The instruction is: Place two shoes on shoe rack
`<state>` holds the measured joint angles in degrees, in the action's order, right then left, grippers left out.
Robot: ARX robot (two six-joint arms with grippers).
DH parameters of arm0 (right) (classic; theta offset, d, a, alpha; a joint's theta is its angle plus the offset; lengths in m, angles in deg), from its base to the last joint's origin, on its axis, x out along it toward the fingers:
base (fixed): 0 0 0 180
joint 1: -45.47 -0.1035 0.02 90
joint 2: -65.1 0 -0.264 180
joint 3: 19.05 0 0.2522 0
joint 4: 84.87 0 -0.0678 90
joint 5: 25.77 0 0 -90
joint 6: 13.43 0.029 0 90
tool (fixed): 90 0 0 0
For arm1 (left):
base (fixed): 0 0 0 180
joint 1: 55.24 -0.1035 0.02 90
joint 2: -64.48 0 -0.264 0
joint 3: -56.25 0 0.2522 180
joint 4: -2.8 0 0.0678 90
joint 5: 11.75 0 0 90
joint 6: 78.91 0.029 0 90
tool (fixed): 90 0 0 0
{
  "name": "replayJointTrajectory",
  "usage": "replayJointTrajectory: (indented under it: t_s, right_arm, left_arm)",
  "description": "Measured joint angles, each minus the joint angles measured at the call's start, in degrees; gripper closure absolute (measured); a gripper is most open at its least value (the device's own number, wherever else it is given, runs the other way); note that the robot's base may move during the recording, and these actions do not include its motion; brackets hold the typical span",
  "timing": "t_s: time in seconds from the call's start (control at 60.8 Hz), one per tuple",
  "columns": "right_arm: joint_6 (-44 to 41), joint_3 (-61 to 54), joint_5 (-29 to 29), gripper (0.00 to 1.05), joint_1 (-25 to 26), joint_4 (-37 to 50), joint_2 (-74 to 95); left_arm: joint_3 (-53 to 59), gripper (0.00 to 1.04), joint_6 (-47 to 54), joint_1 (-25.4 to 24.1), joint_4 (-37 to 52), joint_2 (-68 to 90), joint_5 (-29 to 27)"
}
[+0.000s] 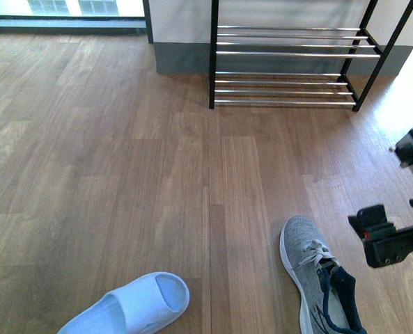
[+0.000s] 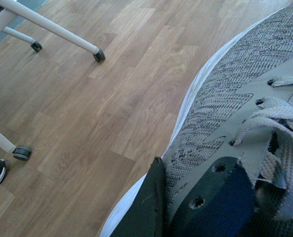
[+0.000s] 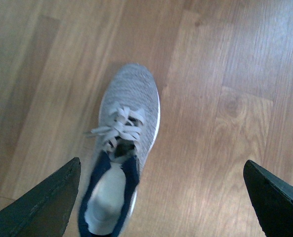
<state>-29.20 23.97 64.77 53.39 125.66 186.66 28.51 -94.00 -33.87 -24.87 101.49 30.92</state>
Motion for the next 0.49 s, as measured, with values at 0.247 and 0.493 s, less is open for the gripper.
replayJointTrajectory:
  t_s: [0.247,0.493]
  right_arm:
    - [-2.58,4.07,-0.72,0.09,2.84,1.11,10.27]
    - [-1.92,8.72,0.07,0.09,5.14,-1.92,17.42]
  left_arm:
    - [0.0,1.03,0.0,0.0,0.0,0.0,0.0]
    - [0.0,1.03,0.0,0.0,0.0,0.0,-0.02]
